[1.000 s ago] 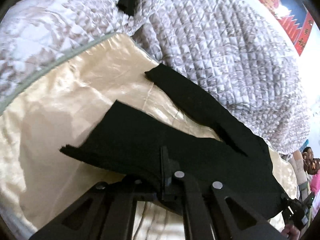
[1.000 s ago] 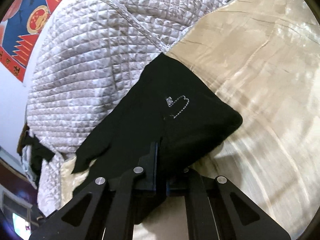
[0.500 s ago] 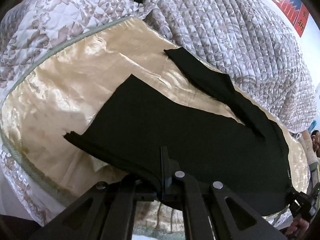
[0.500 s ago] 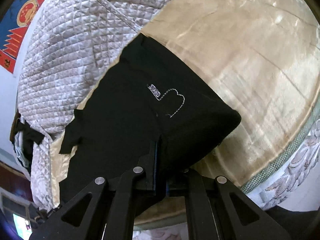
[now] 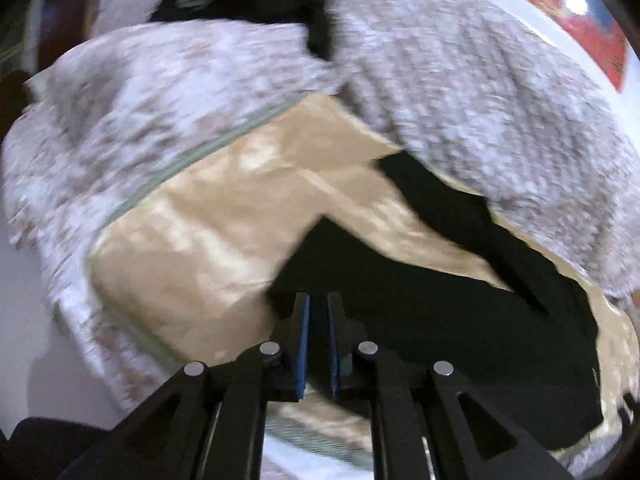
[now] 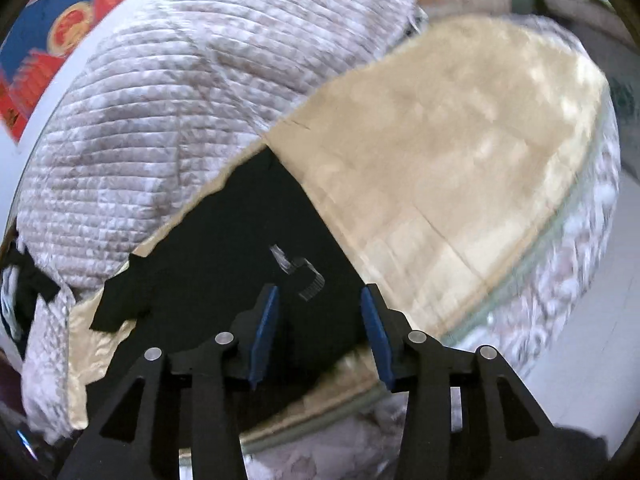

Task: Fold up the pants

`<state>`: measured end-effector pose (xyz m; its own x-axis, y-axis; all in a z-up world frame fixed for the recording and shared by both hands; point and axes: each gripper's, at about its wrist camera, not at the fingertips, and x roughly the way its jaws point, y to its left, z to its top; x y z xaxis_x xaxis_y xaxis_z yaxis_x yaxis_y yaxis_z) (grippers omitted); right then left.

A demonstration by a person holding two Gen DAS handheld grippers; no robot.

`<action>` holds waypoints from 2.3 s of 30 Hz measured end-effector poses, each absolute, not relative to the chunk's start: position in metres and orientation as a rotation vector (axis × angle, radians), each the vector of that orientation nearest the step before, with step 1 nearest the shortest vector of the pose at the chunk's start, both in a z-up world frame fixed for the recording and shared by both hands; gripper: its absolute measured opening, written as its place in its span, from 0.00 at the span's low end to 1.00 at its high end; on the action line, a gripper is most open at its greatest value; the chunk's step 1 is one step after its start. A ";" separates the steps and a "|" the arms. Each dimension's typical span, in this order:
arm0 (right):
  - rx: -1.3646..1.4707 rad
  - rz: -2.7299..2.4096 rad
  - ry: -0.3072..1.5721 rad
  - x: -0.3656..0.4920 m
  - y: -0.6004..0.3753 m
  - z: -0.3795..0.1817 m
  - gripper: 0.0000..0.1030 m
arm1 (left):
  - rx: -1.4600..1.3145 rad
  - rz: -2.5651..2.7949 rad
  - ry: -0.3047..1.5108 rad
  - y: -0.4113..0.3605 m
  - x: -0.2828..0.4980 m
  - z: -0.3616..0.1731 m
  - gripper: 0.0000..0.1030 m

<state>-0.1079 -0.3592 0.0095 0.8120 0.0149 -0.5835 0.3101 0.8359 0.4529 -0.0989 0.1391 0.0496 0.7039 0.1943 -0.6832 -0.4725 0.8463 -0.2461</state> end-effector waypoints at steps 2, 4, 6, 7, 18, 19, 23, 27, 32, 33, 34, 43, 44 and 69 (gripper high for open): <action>0.495 -0.093 0.606 -0.098 -0.343 0.018 0.42 | -0.395 0.305 0.712 0.125 -0.086 0.047 0.19; 0.432 -0.024 0.626 -0.084 -0.325 0.016 0.42 | -0.380 0.267 0.757 0.116 -0.073 0.036 0.23; 0.394 -0.015 0.678 -0.071 -0.315 0.004 0.42 | -0.372 0.292 0.839 0.116 -0.066 0.016 0.23; 0.402 -0.025 0.735 -0.062 -0.316 -0.011 0.42 | -0.376 0.308 0.881 0.118 -0.064 0.006 0.22; 0.337 -0.053 0.758 -0.029 -0.315 -0.003 0.35 | -0.264 0.253 0.854 0.105 -0.021 0.030 0.26; 0.315 -0.037 0.757 -0.023 -0.311 -0.001 0.35 | -0.252 0.254 0.848 0.107 -0.013 0.033 0.28; 0.208 0.013 0.783 0.009 -0.293 0.004 0.35 | -0.218 0.311 0.872 0.126 0.020 0.027 0.36; 0.160 0.013 0.840 0.048 -0.293 -0.008 0.35 | -0.265 0.404 0.896 0.157 0.025 0.011 0.36; 0.247 -0.055 0.836 0.055 -0.315 -0.018 0.35 | -0.275 0.402 0.856 0.148 0.013 0.018 0.36; 0.240 -0.069 0.827 0.053 -0.315 -0.016 0.35 | -0.285 0.376 0.840 0.142 0.010 0.022 0.36; 0.231 -0.071 0.819 0.052 -0.313 -0.014 0.35 | -0.282 0.349 0.826 0.132 0.007 0.025 0.36; 0.105 0.168 0.776 0.017 -0.238 -0.014 0.41 | -0.138 0.034 0.817 0.036 -0.011 0.034 0.37; 0.092 0.173 0.773 0.015 -0.233 -0.016 0.44 | -0.118 0.025 0.829 0.030 -0.010 0.030 0.37; 0.025 0.144 0.803 0.014 -0.213 -0.033 0.47 | -0.066 0.026 0.891 0.007 -0.001 0.024 0.49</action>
